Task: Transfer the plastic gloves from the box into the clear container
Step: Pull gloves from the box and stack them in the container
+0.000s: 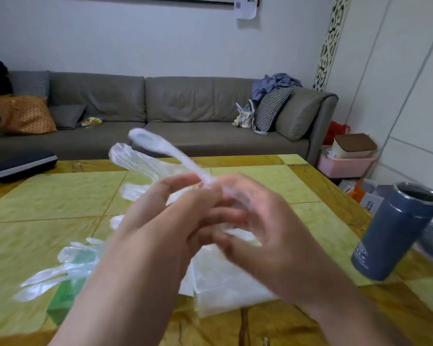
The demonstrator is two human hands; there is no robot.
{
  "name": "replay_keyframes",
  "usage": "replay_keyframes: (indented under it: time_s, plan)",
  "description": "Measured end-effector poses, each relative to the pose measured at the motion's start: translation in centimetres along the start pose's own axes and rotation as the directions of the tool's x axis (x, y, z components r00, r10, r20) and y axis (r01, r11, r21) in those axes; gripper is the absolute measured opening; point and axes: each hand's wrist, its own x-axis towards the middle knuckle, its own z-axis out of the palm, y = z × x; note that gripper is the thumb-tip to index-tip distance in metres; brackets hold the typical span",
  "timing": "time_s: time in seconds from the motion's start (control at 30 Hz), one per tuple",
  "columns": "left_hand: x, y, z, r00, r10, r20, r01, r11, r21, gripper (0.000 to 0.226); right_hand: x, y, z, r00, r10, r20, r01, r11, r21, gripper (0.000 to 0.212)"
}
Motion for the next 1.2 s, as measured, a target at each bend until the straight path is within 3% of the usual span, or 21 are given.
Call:
replay_keyframes:
  time_s: [0.07,0.13,0.2,0.23,0.3,0.37,0.43,0.53,0.73,0.8,0.83,0.9,1.0,1.2]
  plan:
    - [0.3,0.2,1.4,0.998,-0.051,0.046,0.054,0.997,-0.063,0.061,0.2,0.7,-1.6,0.995,0.078,-0.064,-0.058,0.961,0.272,0.031]
    - [0.5,-0.2,2.2,0.996,-0.077,0.048,0.079,0.996,-0.049,0.059,0.3,2.2,-3.2,0.954,0.260,-0.147,-0.159,0.859,0.487,0.032]
    - [0.6,-1.1,2.0,0.998,-0.066,0.013,0.064,0.991,0.116,0.045,0.2,3.9,-4.3,0.873,0.462,-0.155,-0.318,0.782,0.536,0.044]
    - [0.6,-1.9,1.6,1.000,-0.024,-0.002,0.024,0.952,0.306,0.037,0.2,4.8,-4.7,0.836,0.533,-0.128,-0.427,0.781,0.456,0.040]
    - [0.9,-3.9,1.0,0.998,0.044,0.050,-0.067,0.711,0.700,0.035,0.1,6.3,-5.3,0.754,0.654,-0.055,-0.628,0.744,0.230,0.034]
    - [1.7,-6.3,0.3,0.996,-0.051,0.068,-0.040,0.428,0.903,0.032,0.0,7.5,-5.4,0.684,0.728,-0.051,-0.716,0.683,0.142,0.041]
    - [2.7,-8.9,-0.5,0.985,-0.165,0.053,-0.019,0.202,0.979,0.030,0.1,8.4,-5.4,0.665,0.743,-0.077,-0.734,0.669,0.119,0.037]
    - [3.9,-11.5,-1.2,0.957,-0.287,0.052,-0.045,0.031,0.998,0.032,0.6,9.8,-5.5,0.643,0.750,-0.154,-0.751,0.657,0.065,0.031]
    - [6.0,-12.4,-1.0,0.899,-0.433,0.067,-0.115,-0.086,0.990,0.035,0.6,9.7,-4.8,0.723,0.634,-0.276,-0.686,0.610,-0.395,0.025]
    - [6.6,-12.7,-1.3,0.873,-0.482,0.070,-0.128,-0.089,0.988,0.034,0.5,9.3,-4.5,0.756,0.575,-0.313,-0.644,0.567,-0.514,0.012]
    - [6.9,-12.8,-1.4,0.856,-0.512,0.068,-0.121,-0.070,0.990,0.031,0.5,9.1,-4.5,0.767,0.555,-0.323,-0.629,0.547,-0.552,0.019]
    - [7.4,-13.0,-1.5,0.811,-0.582,0.062,-0.112,-0.049,0.993,0.030,0.5,8.7,-4.6,0.777,0.520,-0.355,-0.614,0.501,-0.610,0.026]
    - [8.4,-13.4,-1.4,0.751,-0.659,0.042,-0.128,-0.082,0.988,0.039,0.4,8.8,-4.8,0.770,0.484,-0.416,-0.629,0.467,-0.621,0.019]
    - [9.5,-15.3,-2.0,0.748,-0.664,0.018,-0.133,-0.123,0.984,0.061,0.1,8.7,-5.3,0.771,0.450,-0.451,-0.628,0.420,-0.655,0.023]
